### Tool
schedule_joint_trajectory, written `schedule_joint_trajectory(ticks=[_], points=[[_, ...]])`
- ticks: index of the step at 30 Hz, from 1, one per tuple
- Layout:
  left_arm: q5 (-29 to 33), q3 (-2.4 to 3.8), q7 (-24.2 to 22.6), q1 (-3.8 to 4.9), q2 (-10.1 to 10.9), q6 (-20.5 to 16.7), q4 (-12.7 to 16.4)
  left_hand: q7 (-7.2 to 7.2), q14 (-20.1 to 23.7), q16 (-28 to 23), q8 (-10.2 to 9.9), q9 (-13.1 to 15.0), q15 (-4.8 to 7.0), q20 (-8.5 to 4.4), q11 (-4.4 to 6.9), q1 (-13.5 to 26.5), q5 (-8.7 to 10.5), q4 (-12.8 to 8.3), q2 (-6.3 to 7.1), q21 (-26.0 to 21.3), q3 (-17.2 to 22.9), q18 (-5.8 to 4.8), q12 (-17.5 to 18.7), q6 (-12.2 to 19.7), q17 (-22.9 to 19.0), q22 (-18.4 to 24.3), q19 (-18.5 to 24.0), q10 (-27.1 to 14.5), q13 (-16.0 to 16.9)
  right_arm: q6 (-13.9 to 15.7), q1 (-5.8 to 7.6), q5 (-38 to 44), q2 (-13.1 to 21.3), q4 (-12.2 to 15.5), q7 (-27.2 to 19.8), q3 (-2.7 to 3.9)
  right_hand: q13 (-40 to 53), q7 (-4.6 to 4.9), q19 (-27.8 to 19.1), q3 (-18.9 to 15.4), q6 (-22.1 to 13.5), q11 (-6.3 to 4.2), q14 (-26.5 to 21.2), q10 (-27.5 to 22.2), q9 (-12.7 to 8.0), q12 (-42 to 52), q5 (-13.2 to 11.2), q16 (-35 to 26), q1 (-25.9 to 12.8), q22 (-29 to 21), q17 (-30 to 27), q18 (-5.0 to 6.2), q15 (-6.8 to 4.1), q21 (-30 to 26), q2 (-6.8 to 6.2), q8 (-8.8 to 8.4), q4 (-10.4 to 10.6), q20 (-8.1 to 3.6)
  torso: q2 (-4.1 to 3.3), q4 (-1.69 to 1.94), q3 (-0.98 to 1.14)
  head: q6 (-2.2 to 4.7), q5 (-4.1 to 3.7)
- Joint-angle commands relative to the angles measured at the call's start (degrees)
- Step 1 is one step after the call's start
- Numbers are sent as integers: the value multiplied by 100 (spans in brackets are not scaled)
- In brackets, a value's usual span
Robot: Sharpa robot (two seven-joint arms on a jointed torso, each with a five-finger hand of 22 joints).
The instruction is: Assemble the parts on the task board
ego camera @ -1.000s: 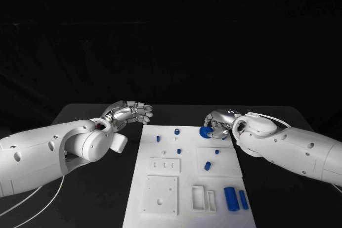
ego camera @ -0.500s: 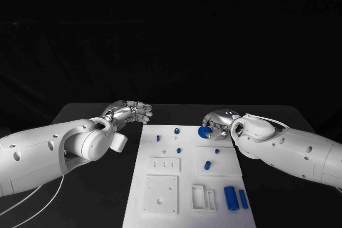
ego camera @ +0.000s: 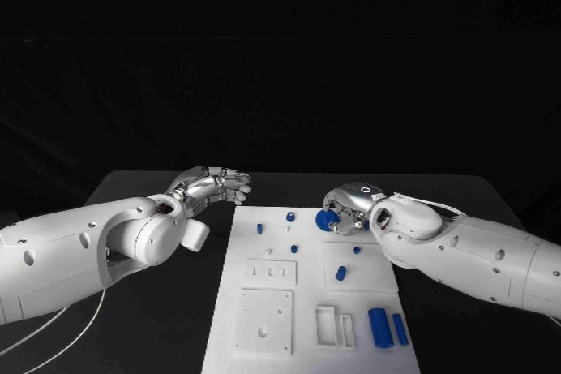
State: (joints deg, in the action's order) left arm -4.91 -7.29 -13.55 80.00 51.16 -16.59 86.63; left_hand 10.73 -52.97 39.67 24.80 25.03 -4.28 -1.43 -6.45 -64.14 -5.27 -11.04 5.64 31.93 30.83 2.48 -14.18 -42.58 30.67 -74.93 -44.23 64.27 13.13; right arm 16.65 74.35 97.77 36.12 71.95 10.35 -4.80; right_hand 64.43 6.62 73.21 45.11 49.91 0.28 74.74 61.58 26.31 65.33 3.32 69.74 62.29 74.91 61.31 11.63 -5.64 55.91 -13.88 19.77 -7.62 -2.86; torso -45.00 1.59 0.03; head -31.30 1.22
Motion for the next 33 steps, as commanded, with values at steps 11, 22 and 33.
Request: schedule_joint_trajectory(ticks=[11,22,33], points=[[-13,3,-49,7,-12,88,-9,-1,19,23,-3,7,3,-4,5,54,15,-1,-20,31,27,112,-39,7,-10,-85,43,-38,12,799,25,443,-37,503,373,12,-13,-41,58,118,682,-41,19,43,15,24,-35,-36,67,95,25,337,-57,51,-139,-29,80,-40,-3,-6,3,-1,64],[-13,4,-47,7,-33,94,3,-1,20,24,-3,9,3,-4,5,54,15,-4,-21,33,29,113,-42,7,-10,-85,43,-40,16,648,31,404,-373,629,307,11,-15,-39,72,138,670,-40,25,53,18,19,-34,-41,71,94,29,337,-57,58,-171,-42,115,-46,-7,10,-2,11,61],[-13,5,-46,7,-44,96,30,-2,20,26,-3,12,4,-5,6,53,14,-8,-22,35,31,114,-45,7,-11,-84,44,-42,20,400,29,418,-658,540,353,-5,-16,-34,76,138,656,-36,27,52,18,15,-33,-45,64,94,30,337,-54,61,-169,-53,133,-47,-16,15,-7,41,77]])
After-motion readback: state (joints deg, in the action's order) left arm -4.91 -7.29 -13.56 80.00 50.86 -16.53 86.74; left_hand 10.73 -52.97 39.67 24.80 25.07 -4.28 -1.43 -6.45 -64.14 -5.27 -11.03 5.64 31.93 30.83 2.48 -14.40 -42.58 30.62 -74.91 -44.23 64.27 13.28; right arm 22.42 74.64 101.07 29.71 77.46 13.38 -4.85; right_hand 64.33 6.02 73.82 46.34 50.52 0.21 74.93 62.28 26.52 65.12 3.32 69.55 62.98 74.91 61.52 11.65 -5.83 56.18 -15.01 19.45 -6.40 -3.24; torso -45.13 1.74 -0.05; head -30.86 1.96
